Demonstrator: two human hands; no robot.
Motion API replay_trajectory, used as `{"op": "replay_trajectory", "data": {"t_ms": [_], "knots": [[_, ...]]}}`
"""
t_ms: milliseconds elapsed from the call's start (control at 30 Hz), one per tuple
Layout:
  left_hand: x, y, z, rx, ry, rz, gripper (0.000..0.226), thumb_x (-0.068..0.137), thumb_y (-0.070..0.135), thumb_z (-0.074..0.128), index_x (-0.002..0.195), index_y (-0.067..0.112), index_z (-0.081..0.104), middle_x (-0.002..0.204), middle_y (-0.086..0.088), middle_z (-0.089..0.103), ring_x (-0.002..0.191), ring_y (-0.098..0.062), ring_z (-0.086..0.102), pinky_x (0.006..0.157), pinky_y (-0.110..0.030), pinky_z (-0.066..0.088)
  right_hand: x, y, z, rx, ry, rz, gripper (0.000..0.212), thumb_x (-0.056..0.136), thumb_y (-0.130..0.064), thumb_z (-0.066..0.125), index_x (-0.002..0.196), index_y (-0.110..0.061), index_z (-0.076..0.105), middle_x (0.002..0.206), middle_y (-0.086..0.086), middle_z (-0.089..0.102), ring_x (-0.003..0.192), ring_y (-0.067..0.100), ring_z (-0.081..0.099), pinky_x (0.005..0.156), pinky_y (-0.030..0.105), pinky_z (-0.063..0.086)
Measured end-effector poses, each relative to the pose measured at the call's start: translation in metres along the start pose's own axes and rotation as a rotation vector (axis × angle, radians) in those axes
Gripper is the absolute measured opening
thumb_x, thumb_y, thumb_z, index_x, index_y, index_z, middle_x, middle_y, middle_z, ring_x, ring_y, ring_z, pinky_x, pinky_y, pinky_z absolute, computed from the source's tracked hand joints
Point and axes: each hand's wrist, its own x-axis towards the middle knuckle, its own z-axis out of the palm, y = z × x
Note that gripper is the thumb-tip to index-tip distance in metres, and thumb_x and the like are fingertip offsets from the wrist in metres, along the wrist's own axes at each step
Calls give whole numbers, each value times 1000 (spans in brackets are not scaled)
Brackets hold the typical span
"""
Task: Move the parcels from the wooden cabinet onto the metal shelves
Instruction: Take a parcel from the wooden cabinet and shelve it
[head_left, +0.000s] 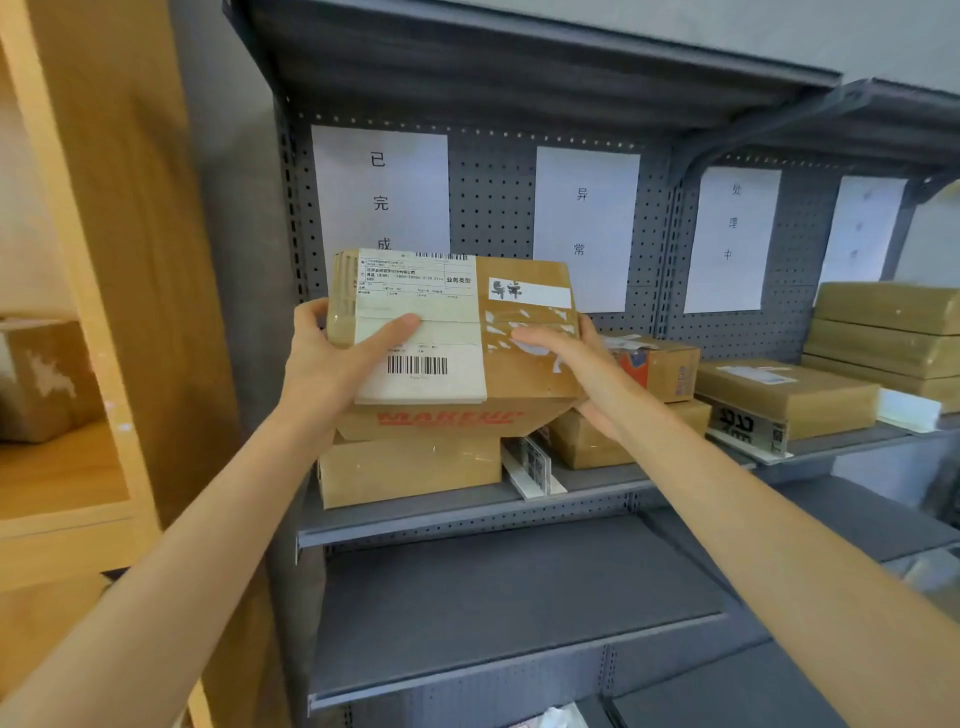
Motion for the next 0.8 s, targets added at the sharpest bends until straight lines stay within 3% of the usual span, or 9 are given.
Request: {"op": "replay_trajectory", "data": {"t_ms": [233, 433, 600, 800], "knots": [[59, -14, 14, -16, 42, 2, 81, 63, 45, 84, 127, 27, 38, 117, 9, 62, 101, -12, 65, 90, -41, 53, 71, 3, 6, -2, -23, -36, 72, 70, -32, 82, 130, -26, 42, 119, -3, 62, 111, 17, 59, 103, 46, 45], [84, -22, 38, -19, 40, 24, 81, 60, 44, 87, 124, 28, 39, 116, 11, 61, 101, -12, 65, 91, -41, 53, 101, 13, -5, 24, -11, -60, 75, 58, -37, 80, 124, -28, 46, 118, -3, 64, 110, 17, 62, 103, 47, 45], [94, -20, 70, -35, 26, 32, 77, 67, 41, 83, 127, 26, 38, 119, 9, 60, 104, -12, 63, 93, -40, 52, 121, 8, -31, -8, 5, -94, 90, 46, -45, 82, 127, -28, 45, 119, -4, 65, 112, 18, 61, 103, 47, 44], [107, -14, 119, -58, 19, 59, 76, 71, 37, 80, 131, 24, 35, 118, 8, 61, 100, -9, 64, 88, -34, 54, 149, 5, -72, -3, 4, -120, 86, 49, -44, 82, 125, -30, 46, 119, -5, 64, 112, 18, 61, 101, 48, 46]]}}
